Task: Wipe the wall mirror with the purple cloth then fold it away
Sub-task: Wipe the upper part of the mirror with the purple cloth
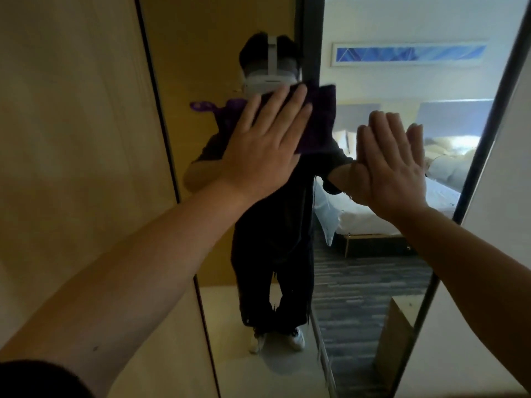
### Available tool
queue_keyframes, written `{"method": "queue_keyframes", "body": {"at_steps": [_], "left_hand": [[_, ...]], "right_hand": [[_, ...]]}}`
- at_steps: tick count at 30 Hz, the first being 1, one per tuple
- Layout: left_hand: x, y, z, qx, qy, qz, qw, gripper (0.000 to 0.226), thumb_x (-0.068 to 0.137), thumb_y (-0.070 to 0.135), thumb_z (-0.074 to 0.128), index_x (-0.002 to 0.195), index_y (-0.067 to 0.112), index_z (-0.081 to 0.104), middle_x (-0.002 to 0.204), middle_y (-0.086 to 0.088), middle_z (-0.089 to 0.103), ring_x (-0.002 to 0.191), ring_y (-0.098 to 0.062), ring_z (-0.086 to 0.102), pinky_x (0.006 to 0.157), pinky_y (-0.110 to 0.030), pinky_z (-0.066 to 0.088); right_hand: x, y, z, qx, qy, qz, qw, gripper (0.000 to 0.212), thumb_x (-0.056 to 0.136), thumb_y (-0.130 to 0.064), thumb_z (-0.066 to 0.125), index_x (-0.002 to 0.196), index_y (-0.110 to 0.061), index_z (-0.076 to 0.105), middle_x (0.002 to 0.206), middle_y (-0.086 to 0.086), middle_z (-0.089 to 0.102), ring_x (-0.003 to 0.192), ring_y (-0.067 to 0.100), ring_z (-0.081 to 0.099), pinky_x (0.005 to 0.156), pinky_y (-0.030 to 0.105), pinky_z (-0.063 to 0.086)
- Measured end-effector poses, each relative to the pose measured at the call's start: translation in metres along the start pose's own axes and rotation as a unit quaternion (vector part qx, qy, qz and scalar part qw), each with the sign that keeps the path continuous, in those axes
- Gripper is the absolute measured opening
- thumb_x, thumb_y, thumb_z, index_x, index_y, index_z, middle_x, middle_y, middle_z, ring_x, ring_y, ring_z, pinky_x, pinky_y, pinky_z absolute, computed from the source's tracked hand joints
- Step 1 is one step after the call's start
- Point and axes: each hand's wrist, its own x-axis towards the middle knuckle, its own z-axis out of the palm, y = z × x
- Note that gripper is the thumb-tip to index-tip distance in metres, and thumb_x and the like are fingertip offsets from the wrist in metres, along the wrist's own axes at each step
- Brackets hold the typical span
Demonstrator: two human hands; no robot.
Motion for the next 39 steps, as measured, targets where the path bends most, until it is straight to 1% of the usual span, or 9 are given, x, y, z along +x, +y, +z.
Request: {"method": "queue_keyframes", "body": {"at_steps": [4, 11, 16, 20, 25, 27, 30, 34, 39], "left_hand": [[-0.078, 0.043, 0.027, -0.023, 0.024, 0.047, 0.998, 0.062, 0.097, 0.037, 0.055, 0.149, 0.009, 0.039, 0.156, -0.012, 0.034, 0.145, -0.033, 0.029, 0.115, -0.052, 0.03], [-0.23, 0.118, 0.059, -0.011, -0.053, 0.066, 0.996, 0.055, 0.097, 0.029, 0.045, 0.15, 0.017, 0.037, 0.156, -0.003, 0.035, 0.146, -0.027, 0.029, 0.117, -0.045, 0.023], [-0.207, 0.114, 0.036, -0.1, -0.061, 0.023, 0.993, 0.034, 0.098, 0.018, 0.053, 0.131, 0.021, 0.06, 0.143, 0.001, 0.053, 0.123, -0.022, 0.054, 0.093, -0.039, 0.046], [-0.149, 0.098, 0.011, -0.177, -0.036, -0.03, 0.983, 0.027, 0.096, 0.011, 0.059, 0.123, 0.014, 0.062, 0.128, -0.005, 0.063, 0.106, -0.026, 0.059, 0.079, -0.043, 0.049], [0.002, 0.055, -0.02, -0.163, 0.11, -0.094, 0.976, 0.033, 0.091, 0.004, 0.051, 0.12, 0.008, 0.064, 0.124, -0.011, 0.065, 0.112, -0.029, 0.049, 0.088, -0.044, 0.042], [0.056, 0.05, -0.022, -0.12, 0.107, -0.088, 0.983, 0.039, 0.088, 0.007, 0.055, 0.126, 0.008, 0.062, 0.134, -0.011, 0.06, 0.122, -0.029, 0.046, 0.095, -0.044, 0.04], [0.094, 0.061, -0.014, -0.066, 0.015, -0.069, 0.995, 0.053, 0.094, 0.025, 0.052, 0.145, 0.012, 0.045, 0.154, -0.012, 0.039, 0.142, -0.034, 0.033, 0.114, -0.05, 0.027], [0.065, 0.092, 0.005, -0.029, -0.024, -0.034, 0.999, 0.061, 0.097, 0.04, 0.044, 0.151, 0.011, 0.034, 0.159, -0.012, 0.029, 0.147, -0.034, 0.025, 0.117, -0.054, 0.022], [-0.065, 0.166, 0.046, -0.019, -0.063, 0.09, 0.994, 0.065, 0.093, 0.037, 0.048, 0.152, 0.013, 0.033, 0.158, -0.008, 0.032, 0.145, -0.031, 0.029, 0.114, -0.05, 0.028]], "right_hand": [[-0.002, 0.001, 0.01, -0.01, 0.049, -0.023, 0.998, 0.055, 0.105, -0.032, 0.039, 0.153, -0.006, 0.03, 0.158, 0.016, 0.023, 0.148, 0.033, 0.017, 0.117, 0.063, 0.015], [-0.004, 0.003, 0.01, 0.005, 0.054, -0.018, 0.998, 0.054, 0.106, -0.032, 0.036, 0.152, -0.006, 0.032, 0.158, 0.018, 0.026, 0.147, 0.035, 0.02, 0.117, 0.064, 0.016], [0.001, 0.001, 0.001, 0.008, 0.027, 0.001, 1.0, 0.052, 0.107, -0.032, 0.035, 0.152, -0.006, 0.033, 0.157, 0.02, 0.029, 0.148, 0.038, 0.023, 0.118, 0.062, 0.016], [0.001, 0.002, -0.022, 0.041, -0.03, 0.022, 0.998, 0.05, 0.108, -0.032, 0.04, 0.152, -0.008, 0.036, 0.16, 0.015, 0.027, 0.151, 0.029, 0.015, 0.123, 0.053, 0.009], [0.003, 0.032, -0.055, 0.011, -0.084, 0.064, 0.994, 0.055, 0.11, -0.04, 0.022, 0.155, -0.01, 0.028, 0.162, 0.016, 0.021, 0.151, 0.034, 0.014, 0.122, 0.057, 0.007], [0.003, 0.049, -0.058, -0.014, -0.109, 0.069, 0.992, 0.058, 0.109, -0.043, 0.016, 0.157, -0.01, 0.023, 0.163, 0.017, 0.017, 0.152, 0.035, 0.01, 0.122, 0.058, 0.005], [-0.001, 0.071, -0.055, -0.039, -0.122, 0.055, 0.99, 0.06, 0.109, -0.044, 0.014, 0.156, -0.008, 0.024, 0.163, 0.019, 0.015, 0.152, 0.036, 0.008, 0.122, 0.057, 0.003], [-0.008, 0.088, -0.035, -0.02, -0.038, -0.002, 0.999, 0.057, 0.105, -0.032, 0.052, 0.15, -0.003, 0.034, 0.158, 0.022, 0.028, 0.146, 0.042, 0.023, 0.119, 0.061, 0.014], [-0.015, 0.098, -0.022, 0.0, 0.019, -0.029, 0.999, 0.051, 0.105, -0.025, 0.045, 0.15, -0.003, 0.037, 0.156, 0.022, 0.033, 0.145, 0.041, 0.026, 0.118, 0.059, 0.015]]}}
